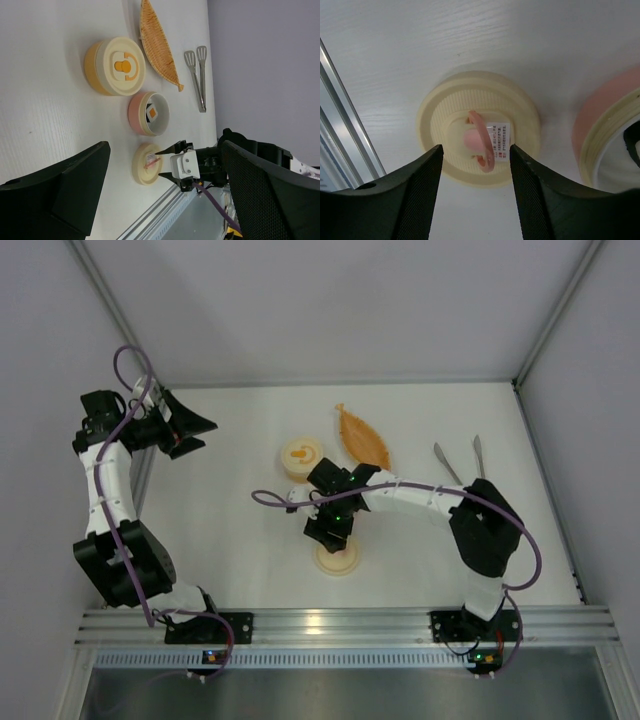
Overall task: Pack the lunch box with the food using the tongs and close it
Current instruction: Pick up the box lid from the center of the board.
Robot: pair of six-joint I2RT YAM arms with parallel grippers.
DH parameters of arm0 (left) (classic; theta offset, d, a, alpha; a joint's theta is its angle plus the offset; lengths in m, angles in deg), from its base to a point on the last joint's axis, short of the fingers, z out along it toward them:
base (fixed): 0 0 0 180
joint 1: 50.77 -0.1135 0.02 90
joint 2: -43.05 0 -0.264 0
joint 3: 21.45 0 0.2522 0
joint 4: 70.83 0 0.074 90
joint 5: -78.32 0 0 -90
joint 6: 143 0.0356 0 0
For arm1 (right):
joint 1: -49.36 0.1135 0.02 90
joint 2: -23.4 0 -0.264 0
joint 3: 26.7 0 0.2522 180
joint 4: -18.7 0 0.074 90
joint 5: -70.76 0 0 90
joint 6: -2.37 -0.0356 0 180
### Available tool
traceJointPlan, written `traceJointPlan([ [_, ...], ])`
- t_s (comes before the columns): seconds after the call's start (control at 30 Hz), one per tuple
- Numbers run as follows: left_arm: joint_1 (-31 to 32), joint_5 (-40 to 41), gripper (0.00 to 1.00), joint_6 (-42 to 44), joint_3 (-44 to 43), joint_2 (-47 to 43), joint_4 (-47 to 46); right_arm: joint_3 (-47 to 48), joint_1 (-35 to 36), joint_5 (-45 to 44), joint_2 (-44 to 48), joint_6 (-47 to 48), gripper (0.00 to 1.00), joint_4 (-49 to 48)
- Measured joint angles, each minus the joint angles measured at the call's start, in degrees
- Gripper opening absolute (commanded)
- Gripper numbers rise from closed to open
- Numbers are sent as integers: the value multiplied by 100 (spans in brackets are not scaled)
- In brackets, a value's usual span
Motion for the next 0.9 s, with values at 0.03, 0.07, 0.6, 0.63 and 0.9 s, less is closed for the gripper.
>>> traceJointPlan([
  [0.03, -4, -2, 98, 4, 0, 0, 0, -48, 24, -2, -17, 4, 55, -11],
  [0.07, -9, -7, 98, 11, 0, 0, 2, -94, 48, -7, -28, 9, 55, -28],
  [0.6, -20, -15, 98, 57, 17, 0, 13, -619, 118, 7, 96, 496, 0, -227],
  [0.63, -20, -15, 98, 55, 26, 0, 15, -669, 120, 20, 162, 538, 0, -199],
  [0.9, -20, -68, 98, 72, 72, 0, 7, -470, 122, -87, 1099, 1401, 0, 463],
])
